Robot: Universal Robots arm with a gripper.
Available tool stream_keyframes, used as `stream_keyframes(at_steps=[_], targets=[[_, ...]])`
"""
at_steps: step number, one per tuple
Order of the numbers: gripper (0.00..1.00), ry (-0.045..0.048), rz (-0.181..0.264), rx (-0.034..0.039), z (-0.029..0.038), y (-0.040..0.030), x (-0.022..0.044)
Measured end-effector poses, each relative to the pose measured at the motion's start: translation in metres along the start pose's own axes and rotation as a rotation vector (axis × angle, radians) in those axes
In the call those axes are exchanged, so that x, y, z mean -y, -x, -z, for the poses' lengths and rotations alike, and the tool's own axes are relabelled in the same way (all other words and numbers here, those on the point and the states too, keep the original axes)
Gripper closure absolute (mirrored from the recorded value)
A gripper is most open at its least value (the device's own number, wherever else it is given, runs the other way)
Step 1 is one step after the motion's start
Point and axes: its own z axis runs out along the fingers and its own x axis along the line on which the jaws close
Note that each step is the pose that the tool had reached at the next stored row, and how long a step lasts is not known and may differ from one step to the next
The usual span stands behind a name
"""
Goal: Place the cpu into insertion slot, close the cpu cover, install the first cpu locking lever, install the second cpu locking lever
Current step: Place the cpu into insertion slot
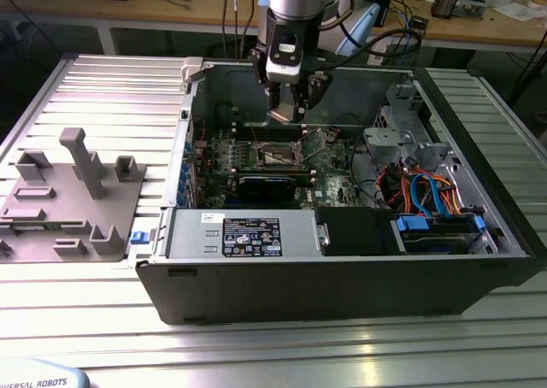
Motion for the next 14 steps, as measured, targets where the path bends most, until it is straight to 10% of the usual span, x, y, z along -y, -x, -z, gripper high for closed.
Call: stream_keyframes(at_steps=[14], targets=[[0.46, -0.0001, -0.018, 0.0008, -0.0006, 0.0, 0.0]])
